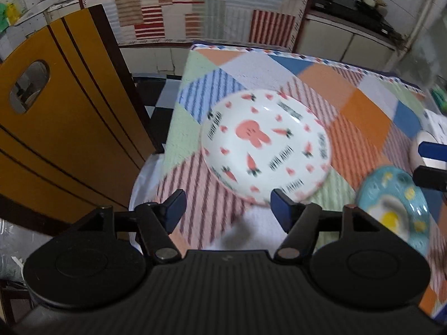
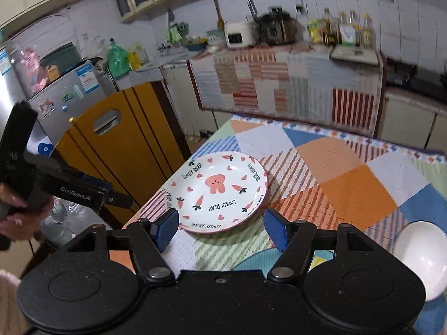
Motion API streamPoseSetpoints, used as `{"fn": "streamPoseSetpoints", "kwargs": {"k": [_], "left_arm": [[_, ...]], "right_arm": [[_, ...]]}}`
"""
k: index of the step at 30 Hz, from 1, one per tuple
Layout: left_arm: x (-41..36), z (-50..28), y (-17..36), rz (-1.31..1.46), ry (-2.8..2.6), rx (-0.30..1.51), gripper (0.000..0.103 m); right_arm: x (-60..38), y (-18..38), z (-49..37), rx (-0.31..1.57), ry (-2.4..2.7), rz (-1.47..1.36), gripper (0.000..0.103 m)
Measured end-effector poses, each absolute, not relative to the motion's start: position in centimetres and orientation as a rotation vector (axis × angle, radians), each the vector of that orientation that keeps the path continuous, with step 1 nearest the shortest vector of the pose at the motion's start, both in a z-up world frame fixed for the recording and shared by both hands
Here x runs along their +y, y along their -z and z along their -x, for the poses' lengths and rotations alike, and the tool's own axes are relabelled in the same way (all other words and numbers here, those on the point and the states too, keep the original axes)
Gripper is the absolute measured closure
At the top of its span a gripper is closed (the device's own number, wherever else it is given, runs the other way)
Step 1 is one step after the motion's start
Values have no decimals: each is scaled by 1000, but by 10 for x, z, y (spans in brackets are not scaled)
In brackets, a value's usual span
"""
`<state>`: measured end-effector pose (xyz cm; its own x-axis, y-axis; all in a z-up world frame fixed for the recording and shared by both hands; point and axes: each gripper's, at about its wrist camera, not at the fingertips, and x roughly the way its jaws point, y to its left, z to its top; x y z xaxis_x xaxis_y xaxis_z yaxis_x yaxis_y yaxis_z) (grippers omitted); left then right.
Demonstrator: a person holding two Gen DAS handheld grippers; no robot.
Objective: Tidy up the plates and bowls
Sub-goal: 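Grasp the rim of the pink bunny Lovely Bear plate with the right gripper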
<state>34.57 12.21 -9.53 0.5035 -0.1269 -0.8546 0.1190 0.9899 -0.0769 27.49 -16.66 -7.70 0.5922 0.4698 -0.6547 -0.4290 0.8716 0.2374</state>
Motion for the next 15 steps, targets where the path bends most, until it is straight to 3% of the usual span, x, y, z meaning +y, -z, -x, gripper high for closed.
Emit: {"fn": "streamPoseSetpoints", "kwargs": {"k": [2, 15], "left_arm": [[121, -359, 101, -9, 133, 1028, 28], [146, -408, 164, 128, 107, 1048, 30]], "right_arm": [[-166, 84, -296, 817, -503, -70, 31], [-144, 166, -381, 1009, -439, -236, 37]]}}
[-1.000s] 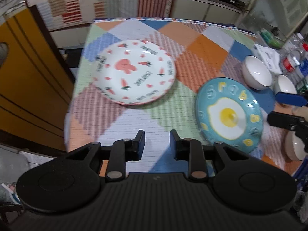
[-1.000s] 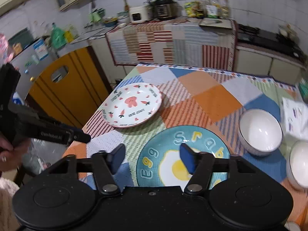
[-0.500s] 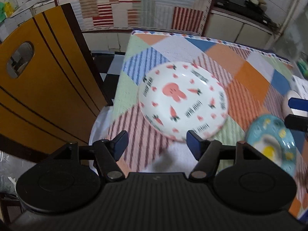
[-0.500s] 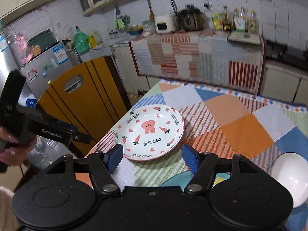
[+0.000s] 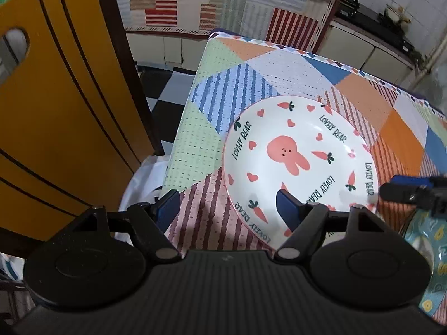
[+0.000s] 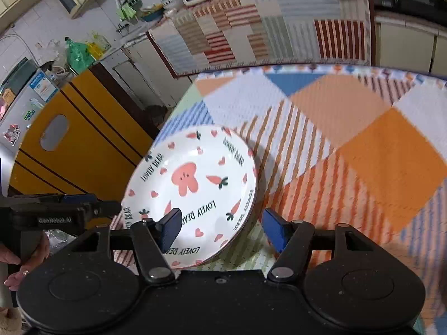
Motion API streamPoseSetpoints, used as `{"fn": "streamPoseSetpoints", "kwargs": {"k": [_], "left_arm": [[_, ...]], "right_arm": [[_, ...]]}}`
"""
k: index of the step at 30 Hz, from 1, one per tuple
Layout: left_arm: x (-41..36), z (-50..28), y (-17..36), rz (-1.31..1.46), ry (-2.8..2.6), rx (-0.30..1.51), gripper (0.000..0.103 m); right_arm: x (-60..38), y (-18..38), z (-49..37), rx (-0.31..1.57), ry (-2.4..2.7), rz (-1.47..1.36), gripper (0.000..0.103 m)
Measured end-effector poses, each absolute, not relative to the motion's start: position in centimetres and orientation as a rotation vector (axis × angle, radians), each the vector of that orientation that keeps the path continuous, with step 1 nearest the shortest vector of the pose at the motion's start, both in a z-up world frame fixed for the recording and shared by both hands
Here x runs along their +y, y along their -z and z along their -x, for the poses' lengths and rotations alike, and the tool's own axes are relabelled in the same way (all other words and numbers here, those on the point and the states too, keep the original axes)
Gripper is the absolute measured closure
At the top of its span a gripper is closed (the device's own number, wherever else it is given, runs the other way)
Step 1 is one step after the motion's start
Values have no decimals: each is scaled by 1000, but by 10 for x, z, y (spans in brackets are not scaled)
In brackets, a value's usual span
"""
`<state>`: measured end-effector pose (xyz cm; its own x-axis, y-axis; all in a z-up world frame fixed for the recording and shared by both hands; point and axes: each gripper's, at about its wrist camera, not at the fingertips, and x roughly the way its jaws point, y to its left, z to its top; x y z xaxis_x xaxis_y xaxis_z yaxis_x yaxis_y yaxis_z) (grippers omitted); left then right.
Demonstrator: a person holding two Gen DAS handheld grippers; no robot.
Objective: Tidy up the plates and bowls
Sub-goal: 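Grasp the rim of the pink bunny Lovely Bear plate with the right gripper, then carry the bunny plate over and lower it onto the blue egg plate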
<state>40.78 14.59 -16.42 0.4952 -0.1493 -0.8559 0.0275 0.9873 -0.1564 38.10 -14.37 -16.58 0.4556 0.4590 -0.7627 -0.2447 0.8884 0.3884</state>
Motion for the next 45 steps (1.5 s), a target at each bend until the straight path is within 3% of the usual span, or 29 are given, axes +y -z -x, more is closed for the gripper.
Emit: {"fn": "streamPoseSetpoints", "kwargs": {"k": [5, 12, 14, 19, 21, 24, 45], "left_arm": [[143, -410, 181, 137, 115, 1051, 35], [138, -411, 193, 153, 134, 1030, 56], [138, -411, 195, 159, 139, 1023, 62], [142, -413, 203, 202, 164, 1011, 82], [140, -413, 205, 214, 168, 1005, 82], [138, -412, 205, 207, 166, 1002, 82], [107, -350, 128, 103, 301, 1015, 83]], "right_arm": [[-136, 187, -385, 1010, -433, -269, 41], [-134, 205, -385, 997, -397, -312, 43], [-136, 209, -387, 999, -394, -325, 48], [-143, 219, -389, 982, -388, -369, 72], [-145, 221, -391, 978, -381, -372, 84], [-144, 222, -395, 966, -408, -329, 87], [-173, 164, -325, 926, -482, -240, 83]]}}
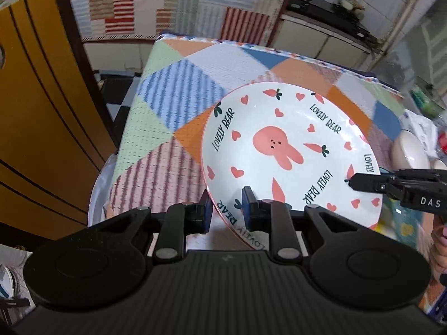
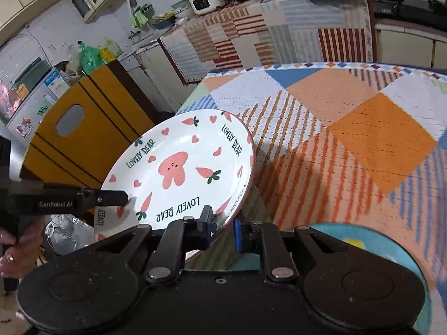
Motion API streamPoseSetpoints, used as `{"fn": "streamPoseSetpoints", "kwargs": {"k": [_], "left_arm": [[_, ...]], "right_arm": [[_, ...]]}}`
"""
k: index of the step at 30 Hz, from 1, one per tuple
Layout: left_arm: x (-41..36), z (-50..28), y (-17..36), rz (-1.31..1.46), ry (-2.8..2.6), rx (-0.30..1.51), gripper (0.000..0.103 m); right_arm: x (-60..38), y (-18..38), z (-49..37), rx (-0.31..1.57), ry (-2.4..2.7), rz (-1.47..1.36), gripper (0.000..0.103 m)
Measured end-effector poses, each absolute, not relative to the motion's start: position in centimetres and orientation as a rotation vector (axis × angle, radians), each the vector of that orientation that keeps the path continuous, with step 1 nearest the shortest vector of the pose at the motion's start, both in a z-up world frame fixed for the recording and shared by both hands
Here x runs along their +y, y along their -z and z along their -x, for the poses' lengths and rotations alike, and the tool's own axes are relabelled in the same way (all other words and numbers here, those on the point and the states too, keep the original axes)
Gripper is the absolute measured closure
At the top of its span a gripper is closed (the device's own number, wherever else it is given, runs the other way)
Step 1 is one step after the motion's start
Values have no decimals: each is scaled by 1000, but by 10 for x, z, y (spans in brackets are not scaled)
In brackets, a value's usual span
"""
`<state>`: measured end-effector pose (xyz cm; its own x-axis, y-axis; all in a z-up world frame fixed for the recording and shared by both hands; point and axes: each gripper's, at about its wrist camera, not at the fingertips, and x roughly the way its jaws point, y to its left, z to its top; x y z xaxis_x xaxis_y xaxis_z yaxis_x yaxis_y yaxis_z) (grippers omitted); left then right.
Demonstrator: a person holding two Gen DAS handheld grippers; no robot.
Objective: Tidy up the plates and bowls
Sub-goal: 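Carry the bunny plate over and lower it onto the blue egg plate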
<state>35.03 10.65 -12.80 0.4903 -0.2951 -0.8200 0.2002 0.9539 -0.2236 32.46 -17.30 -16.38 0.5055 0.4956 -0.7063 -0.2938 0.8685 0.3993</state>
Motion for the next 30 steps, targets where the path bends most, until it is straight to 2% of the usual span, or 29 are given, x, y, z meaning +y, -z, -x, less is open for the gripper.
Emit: {"fn": "streamPoseSetpoints", "kwargs": {"k": [7, 13, 20, 30], "left_arm": [[77, -311, 87, 75, 360, 962, 83], [47, -287, 76, 48, 423, 945, 83], [14, -271, 86, 14, 504, 986, 83], [-20, -264, 126, -6, 524, 1096, 81]], "right_arm": [[-203, 126, -277, 843, -471, -229, 83], [-230, 107, -239, 793, -424, -234, 83], [-260, 107, -203, 807, -359, -234, 83], [-285, 140, -183, 891, -284, -261, 83]]}}
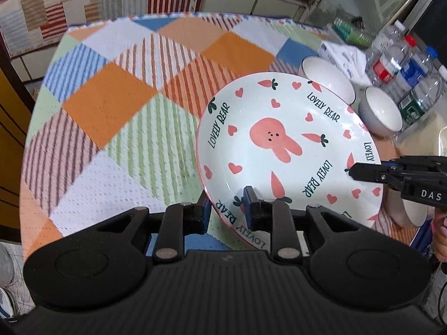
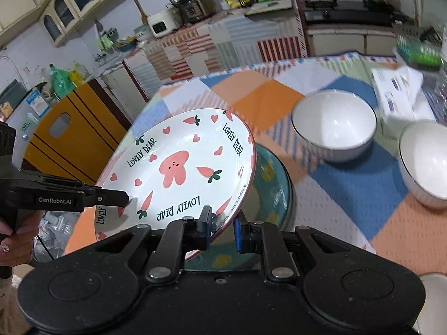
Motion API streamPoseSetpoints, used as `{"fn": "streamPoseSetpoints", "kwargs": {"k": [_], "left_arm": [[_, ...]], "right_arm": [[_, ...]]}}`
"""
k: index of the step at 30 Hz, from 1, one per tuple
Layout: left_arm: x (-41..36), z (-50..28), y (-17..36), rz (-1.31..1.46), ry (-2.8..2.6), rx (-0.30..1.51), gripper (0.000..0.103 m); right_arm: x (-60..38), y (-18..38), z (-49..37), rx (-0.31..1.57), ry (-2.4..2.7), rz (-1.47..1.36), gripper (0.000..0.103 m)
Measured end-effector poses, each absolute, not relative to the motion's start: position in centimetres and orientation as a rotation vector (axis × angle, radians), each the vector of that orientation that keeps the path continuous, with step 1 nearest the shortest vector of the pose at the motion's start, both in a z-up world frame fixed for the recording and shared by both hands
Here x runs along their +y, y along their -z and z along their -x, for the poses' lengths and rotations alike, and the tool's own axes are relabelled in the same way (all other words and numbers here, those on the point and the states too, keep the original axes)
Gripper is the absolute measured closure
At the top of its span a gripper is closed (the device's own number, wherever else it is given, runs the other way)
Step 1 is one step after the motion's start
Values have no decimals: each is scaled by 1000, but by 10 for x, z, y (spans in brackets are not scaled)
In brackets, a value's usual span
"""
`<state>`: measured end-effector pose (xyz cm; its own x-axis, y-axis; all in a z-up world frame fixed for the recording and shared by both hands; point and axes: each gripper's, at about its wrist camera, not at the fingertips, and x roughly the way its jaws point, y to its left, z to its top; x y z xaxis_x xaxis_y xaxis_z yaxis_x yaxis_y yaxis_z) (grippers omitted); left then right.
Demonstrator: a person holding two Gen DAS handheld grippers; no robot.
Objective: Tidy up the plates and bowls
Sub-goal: 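Carry the bunny plate over and lower it onto the blue egg plate, then open the right gripper and withdraw it from the plate stack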
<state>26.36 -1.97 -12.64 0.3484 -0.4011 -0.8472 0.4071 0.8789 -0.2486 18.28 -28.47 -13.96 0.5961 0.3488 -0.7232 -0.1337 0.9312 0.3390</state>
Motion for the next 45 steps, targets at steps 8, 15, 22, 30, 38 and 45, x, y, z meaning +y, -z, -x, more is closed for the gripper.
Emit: {"fn": "streamPoseSetpoints", "kwargs": {"k": [8, 15, 22, 30, 38, 45], "left_arm": [[-20, -275, 147, -27, 501, 1174, 80], [-22, -290, 154, -25, 510, 1215, 79], [-29, -293, 153, -58, 528, 1218, 79], [-36, -288, 158, -81, 509, 1223, 78], [-48, -279, 162, -119, 464, 1213, 78], [-54, -272, 162, -130, 394, 1196, 78]], "right_arm": [[-286, 165, -183, 966, -261, -305, 82], [-277, 167, -191, 1016, -214, -314, 82], [-268, 161, -191, 1039, -161, -259, 79], [-253, 155, -192, 1060, -85, -125, 74], [-218, 164, -191, 1057, 27, 177, 68], [-221, 174, -187, 961, 14, 204, 67]]}}
